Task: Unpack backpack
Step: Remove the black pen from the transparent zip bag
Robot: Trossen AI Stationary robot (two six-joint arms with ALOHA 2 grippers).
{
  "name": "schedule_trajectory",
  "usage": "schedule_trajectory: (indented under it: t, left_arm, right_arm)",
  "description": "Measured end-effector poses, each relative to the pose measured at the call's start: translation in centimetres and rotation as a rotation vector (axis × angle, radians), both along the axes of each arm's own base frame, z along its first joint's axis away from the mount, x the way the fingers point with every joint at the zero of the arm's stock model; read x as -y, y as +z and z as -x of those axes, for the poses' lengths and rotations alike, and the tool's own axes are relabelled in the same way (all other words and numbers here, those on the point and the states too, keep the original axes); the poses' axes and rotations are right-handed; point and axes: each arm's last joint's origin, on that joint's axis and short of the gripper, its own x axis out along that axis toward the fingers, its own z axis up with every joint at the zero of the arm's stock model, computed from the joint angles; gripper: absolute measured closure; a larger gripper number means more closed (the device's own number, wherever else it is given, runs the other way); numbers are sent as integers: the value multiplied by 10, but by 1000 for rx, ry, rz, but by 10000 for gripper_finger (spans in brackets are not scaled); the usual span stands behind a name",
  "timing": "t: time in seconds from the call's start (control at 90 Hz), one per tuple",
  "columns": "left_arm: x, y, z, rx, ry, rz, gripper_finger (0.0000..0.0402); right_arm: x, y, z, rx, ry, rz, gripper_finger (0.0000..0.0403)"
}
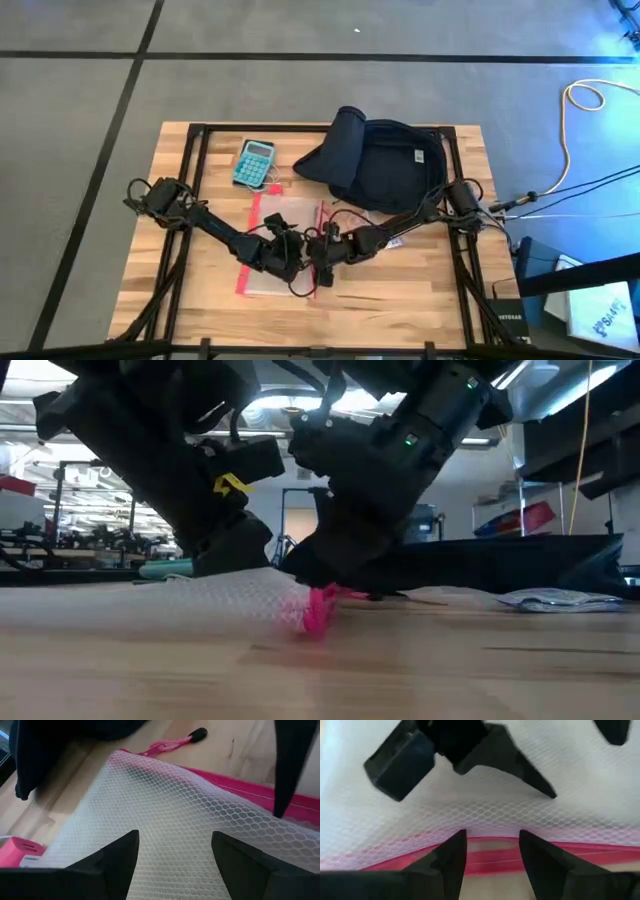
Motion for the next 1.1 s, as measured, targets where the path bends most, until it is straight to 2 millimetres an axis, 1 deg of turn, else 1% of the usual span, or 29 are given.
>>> schedule_trajectory:
  t: [0.189, 0.311, 0.4, 0.544, 0.611, 0.7, 0.8, 0.922, 1.022, 1.1]
  left_arm:
    - [0, 0, 0, -1, -1, 2, 163]
    - [1, 0, 0, -7, -10, 13, 163]
    - [3, -1, 1, -18, -25, 15, 163]
    - [4, -2, 0, -47, -64, 37, 163]
    - [4, -2, 0, -54, -76, 44, 163]
    - [5, -1, 0, -63, -93, 61, 163]
    - [6, 0, -4, -60, -127, 129, 163]
    - [5, 0, -10, -67, -204, 264, 163]
    - [4, 0, -11, -71, -212, 281, 163]
    - [3, 0, -11, -77, -218, 272, 163]
  right_arm:
    - [6, 0, -1, 7, -1, 126, 237]
    - [9, -1, 3, -38, 30, 249, 237]
    - [10, 1, 5, -96, 54, 287, 237]
    - [10, 9, 6, -180, 60, 310, 237]
    - [9, 12, 5, -182, 62, 306, 237]
    - [8, 12, 4, -181, 87, 261, 237]
    - [7, 12, 5, -198, 102, 242, 237]
    - [9, 13, 11, -248, 79, 237, 237]
    - [11, 21, 19, -289, 16, 222, 237]
    - [12, 21, 24, -335, -7, 224, 237]
